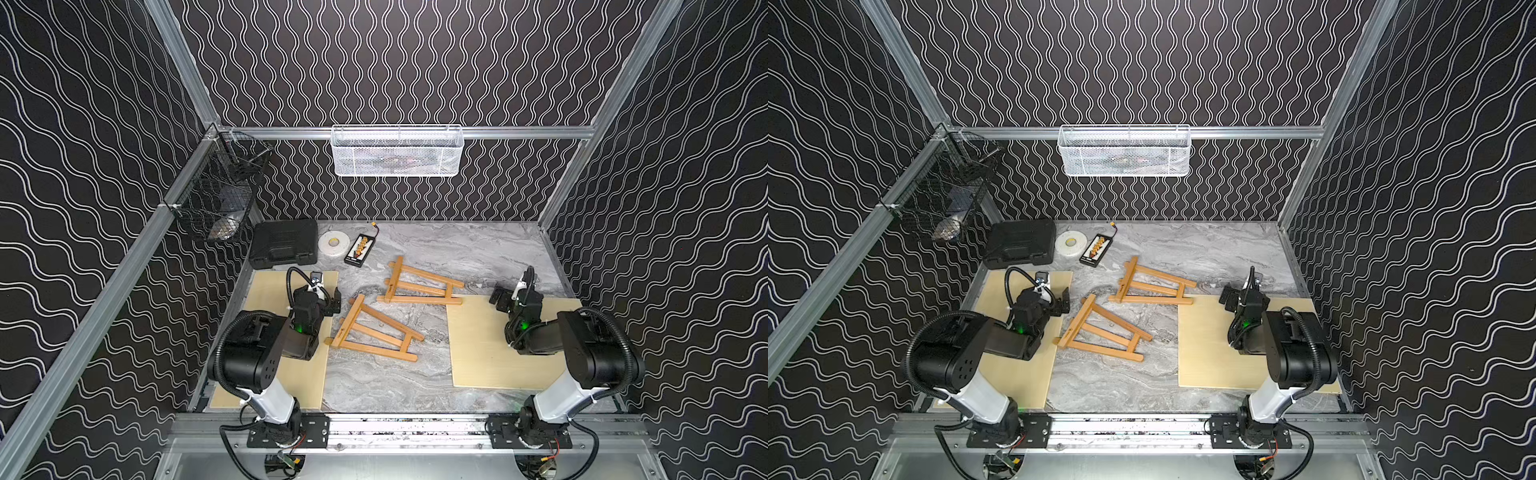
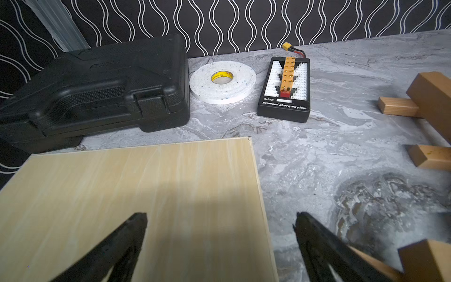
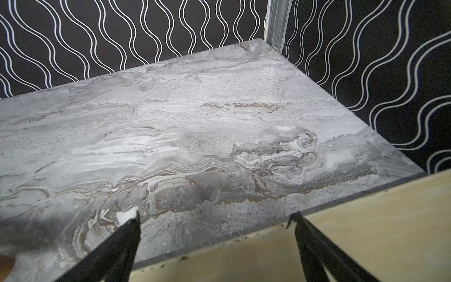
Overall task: Assemble the easel
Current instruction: Pick up the easel at the center of the board.
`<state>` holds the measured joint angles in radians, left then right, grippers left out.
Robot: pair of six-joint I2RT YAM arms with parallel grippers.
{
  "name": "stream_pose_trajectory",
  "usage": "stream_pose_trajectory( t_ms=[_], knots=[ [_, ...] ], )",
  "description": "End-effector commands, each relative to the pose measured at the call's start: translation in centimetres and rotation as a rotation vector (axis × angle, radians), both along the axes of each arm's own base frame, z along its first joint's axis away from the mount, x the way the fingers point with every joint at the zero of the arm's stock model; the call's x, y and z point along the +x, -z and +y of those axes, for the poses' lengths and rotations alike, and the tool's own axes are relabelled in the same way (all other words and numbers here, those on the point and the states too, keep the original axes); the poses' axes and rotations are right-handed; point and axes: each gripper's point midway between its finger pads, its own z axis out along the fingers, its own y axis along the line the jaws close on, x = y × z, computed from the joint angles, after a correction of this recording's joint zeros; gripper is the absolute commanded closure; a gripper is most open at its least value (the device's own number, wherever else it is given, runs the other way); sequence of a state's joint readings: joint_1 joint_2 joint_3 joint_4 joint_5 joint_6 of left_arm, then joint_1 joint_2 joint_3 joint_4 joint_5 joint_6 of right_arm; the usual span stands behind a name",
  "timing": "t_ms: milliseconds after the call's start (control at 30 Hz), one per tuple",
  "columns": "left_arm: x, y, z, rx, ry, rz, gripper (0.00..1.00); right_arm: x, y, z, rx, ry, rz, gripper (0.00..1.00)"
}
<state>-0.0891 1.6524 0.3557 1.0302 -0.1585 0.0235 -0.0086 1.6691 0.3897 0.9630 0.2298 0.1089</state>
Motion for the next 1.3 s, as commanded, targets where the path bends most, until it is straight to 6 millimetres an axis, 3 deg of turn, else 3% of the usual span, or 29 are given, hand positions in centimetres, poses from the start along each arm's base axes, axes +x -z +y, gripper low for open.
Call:
stream_pose_trajectory(
  t_ms=[0,967,1267],
  knots=[
    [0.3,-0.5,0.1,0.002,-0.007,-0.017,0.01,0.4,-1.0,-0.2,-0.008,0.011,-0.038,0.0],
    [0.2,-0.6,0.2,0.009,-0.01,-0.024,0.01,0.3,-1.0,-0.2,-0.007,0.01,-0.04,0.0],
    [0.3,-2.0,-0.1,0.009,0.011,-0.019,0.01,-0.4,-2.6,-0.1,-0.025,0.016,-0.087,0.0]
  ],
)
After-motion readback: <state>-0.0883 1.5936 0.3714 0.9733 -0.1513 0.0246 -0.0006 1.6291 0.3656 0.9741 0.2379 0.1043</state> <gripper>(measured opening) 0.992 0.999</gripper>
